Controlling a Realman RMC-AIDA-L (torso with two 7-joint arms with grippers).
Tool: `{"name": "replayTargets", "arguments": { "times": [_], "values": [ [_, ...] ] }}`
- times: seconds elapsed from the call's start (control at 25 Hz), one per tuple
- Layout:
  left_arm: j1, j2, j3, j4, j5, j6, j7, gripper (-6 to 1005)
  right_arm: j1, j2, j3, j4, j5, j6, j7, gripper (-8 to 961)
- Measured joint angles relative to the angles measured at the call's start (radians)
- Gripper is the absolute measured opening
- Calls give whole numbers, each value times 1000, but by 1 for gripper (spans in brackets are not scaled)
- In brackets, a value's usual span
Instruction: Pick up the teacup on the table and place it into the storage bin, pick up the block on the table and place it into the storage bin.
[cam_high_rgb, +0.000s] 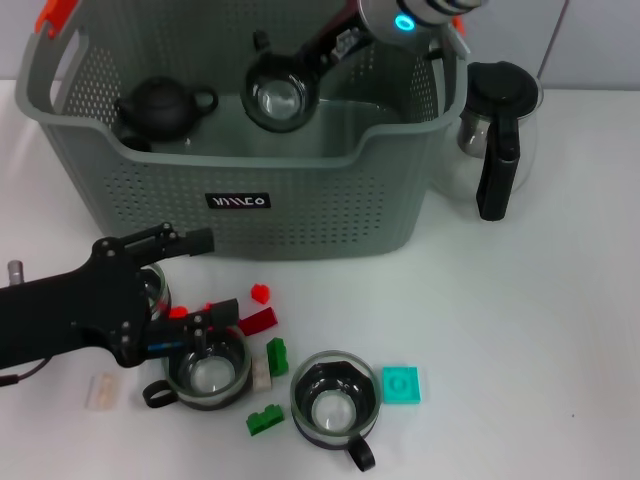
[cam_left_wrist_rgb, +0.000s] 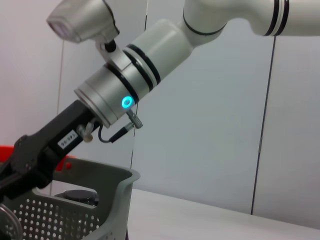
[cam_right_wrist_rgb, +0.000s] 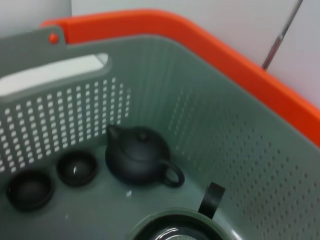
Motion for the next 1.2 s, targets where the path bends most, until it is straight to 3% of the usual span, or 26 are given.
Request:
{"name": "replayTargets", "arguments": {
  "times": [1.2],
  "values": [
    [-16, 0, 12, -16, -2, 1, 2, 828, -5, 5, -40, 109, 0, 33, 6, 48]
  ]
}}
